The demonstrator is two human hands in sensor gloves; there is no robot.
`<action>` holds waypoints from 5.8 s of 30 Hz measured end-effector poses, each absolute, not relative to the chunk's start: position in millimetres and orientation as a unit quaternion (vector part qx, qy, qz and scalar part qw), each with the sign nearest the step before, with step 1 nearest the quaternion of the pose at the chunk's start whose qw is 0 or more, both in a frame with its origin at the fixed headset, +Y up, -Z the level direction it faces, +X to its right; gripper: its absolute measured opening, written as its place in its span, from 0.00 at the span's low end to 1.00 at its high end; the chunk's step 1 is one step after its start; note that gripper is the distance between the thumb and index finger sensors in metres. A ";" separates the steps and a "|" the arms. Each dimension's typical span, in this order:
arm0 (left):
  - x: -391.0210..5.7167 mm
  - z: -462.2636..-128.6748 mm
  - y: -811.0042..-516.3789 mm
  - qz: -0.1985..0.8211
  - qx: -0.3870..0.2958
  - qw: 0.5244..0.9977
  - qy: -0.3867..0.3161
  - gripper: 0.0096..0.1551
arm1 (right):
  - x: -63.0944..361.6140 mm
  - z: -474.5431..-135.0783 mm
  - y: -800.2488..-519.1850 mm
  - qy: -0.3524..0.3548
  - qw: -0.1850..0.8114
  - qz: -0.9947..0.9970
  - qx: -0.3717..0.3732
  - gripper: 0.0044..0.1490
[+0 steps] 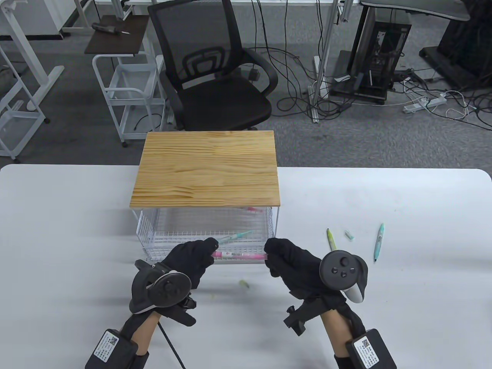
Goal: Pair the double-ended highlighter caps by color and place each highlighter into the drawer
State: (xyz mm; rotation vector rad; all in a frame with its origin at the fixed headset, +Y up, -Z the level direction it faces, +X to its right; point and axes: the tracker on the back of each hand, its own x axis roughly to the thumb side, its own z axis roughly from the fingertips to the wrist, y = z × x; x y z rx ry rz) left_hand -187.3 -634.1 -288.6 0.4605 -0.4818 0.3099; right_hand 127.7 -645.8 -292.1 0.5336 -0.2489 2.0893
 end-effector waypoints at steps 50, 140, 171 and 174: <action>-226.9 -306.3 -650.5 0.184 0.047 0.977 -0.092 0.43 | 170.6 -307.6 -655.4 -0.132 0.320 0.931 0.118 0.31; -284.7 -304.5 -775.8 -0.068 -0.270 0.932 0.232 0.40 | 83.7 -277.8 -686.9 -0.021 0.017 0.993 0.117 0.34; -180.7 -289.7 -719.7 -0.017 -0.030 0.998 -0.052 0.28 | 82.4 -279.0 -689.6 -0.021 0.025 0.991 0.129 0.34; -165.0 -282.8 -708.8 0.007 0.017 0.996 -0.087 0.28 | 83.2 -279.5 -689.7 -0.023 0.030 0.991 0.129 0.34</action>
